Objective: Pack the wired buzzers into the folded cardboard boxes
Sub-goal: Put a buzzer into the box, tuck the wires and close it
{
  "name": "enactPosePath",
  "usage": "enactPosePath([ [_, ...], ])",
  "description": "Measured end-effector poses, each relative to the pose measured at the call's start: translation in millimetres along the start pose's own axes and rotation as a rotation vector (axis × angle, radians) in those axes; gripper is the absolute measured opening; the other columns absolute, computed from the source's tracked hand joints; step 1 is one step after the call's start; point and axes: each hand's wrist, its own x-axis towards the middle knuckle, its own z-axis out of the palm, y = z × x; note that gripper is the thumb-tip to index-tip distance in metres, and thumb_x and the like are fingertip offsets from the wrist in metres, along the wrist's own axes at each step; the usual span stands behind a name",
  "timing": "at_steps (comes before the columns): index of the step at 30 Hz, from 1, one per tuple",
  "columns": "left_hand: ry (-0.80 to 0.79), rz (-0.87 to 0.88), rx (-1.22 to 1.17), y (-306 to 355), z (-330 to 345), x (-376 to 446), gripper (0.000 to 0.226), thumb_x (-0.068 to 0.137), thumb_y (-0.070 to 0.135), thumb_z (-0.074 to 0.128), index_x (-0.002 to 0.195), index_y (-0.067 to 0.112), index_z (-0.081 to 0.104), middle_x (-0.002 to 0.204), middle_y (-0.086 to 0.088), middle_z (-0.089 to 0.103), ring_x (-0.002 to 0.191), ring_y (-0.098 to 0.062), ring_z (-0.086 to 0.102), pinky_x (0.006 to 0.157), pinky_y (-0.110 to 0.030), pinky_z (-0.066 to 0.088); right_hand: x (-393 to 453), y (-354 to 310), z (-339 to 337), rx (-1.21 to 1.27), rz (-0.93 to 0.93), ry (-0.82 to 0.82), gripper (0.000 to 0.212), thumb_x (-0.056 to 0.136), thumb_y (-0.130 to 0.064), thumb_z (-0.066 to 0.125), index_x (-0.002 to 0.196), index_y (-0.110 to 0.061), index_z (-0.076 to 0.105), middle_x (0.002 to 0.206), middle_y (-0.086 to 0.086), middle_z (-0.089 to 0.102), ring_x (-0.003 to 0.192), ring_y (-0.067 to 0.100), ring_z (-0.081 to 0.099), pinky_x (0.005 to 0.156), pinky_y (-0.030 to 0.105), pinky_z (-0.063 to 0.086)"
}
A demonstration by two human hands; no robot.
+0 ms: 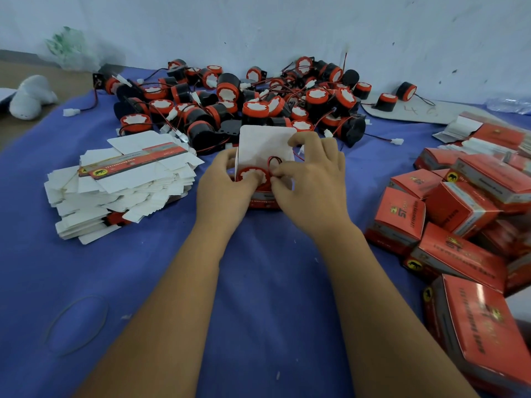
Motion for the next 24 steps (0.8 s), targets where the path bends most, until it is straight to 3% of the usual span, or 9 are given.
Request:
enactPosePath([
  [3,-0.01,0.043,0.015,3,1,-1,0.032,0.085,0.021,0.068,0.094,0.048,0.053,0.085,0.024,0.063,0.078,0.013,0.058,0.064,-0.013,0.045,0,1,2,0.126,0.051,-0.06,0.013,0.075,-0.01,0.064,0.067,-0.01,0.074,0.127,0.008,0.055,0.111,0.028,0.042,0.086,0.046,0.041],
  [8,-0.021,0.043,-0.017,6,3,-3,0.031,0.086,0.017,0.062,0.086,0.047,0.053,0.078,0.023,0.063,0.072,0.014,0.056,0.059,-0.009,0.045,0,2,4,0.226,0.035,-0.094,0.016,0.071,-0.013,0.058,0.062,-0.01,0.07,0.124,0.006,0.054,0.112,0.025,0.039,0.089,0.047,0.04],
  [11,-0.046,-0.01,-0.166,8,7,-3,0.019,0.09,0.022,0.057,0.088,0.041,0.06,0.077,0.027,0.067,0.072,0.013,0.059,0.055,-0.006,0.042,-1,4,6,0.235,0.024,-0.105,0.019,0.073,-0.014,0.056,0.066,-0.008,0.073,0.121,0.006,0.052,0.109,0.022,0.037,0.09,0.041,0.039],
  [14,-0.068,-0.001,-0.177,7,9,-4,0.016,0.091,0.028,0.063,0.097,0.04,0.057,0.085,0.026,0.068,0.078,0.014,0.061,0.061,-0.005,0.045,-3,3,6,0.312,0.043,-0.105,0.026,0.081,-0.019,0.054,0.07,-0.006,0.073,0.111,0.002,0.05,0.1,0.012,0.035,0.086,0.023,0.035],
  [16,-0.067,0.001,-0.168,6,9,-3,0.023,0.09,0.022,0.063,0.101,0.041,0.055,0.091,0.023,0.065,0.079,0.015,0.06,0.062,-0.005,0.045,-5,-2,5,0.49,0.112,0.014,0.025,0.084,-0.017,0.053,0.075,-0.004,0.072,0.103,0.001,0.052,0.093,0.009,0.043,0.08,0.018,0.038],
  [19,-0.046,0.007,-0.114,7,9,-1,0.03,0.089,0.013,0.06,0.094,0.042,0.053,0.089,0.023,0.063,0.076,0.019,0.056,0.058,-0.002,0.041,-3,-3,2,0.819,0.351,0.224,0.019,0.09,-0.007,0.051,0.093,-0.013,0.068,0.096,0.0,0.062,0.089,0.008,0.06,0.079,0.026,0.052],
  [21,-0.034,0.021,-0.082,7,10,-1,0.033,0.088,0.011,0.058,0.09,0.043,0.051,0.086,0.023,0.06,0.072,0.022,0.054,0.055,-0.001,0.039,-1,-1,2,0.903,0.479,0.218,0.022,0.095,-0.003,0.05,0.097,-0.019,0.066,0.09,-0.002,0.069,0.087,0.012,0.066,0.081,0.028,0.055],
  [24,-0.05,0.033,-0.109,6,10,0,0.034,0.09,0.01,0.058,0.091,0.043,0.05,0.086,0.022,0.06,0.071,0.022,0.054,0.056,-0.001,0.04,-1,-4,10,0.79,0.452,0.051,0.023,0.092,-0.001,0.058,0.097,-0.021,0.067,0.086,-0.013,0.069,0.087,0.0,0.065,0.082,0.014,0.05],
])
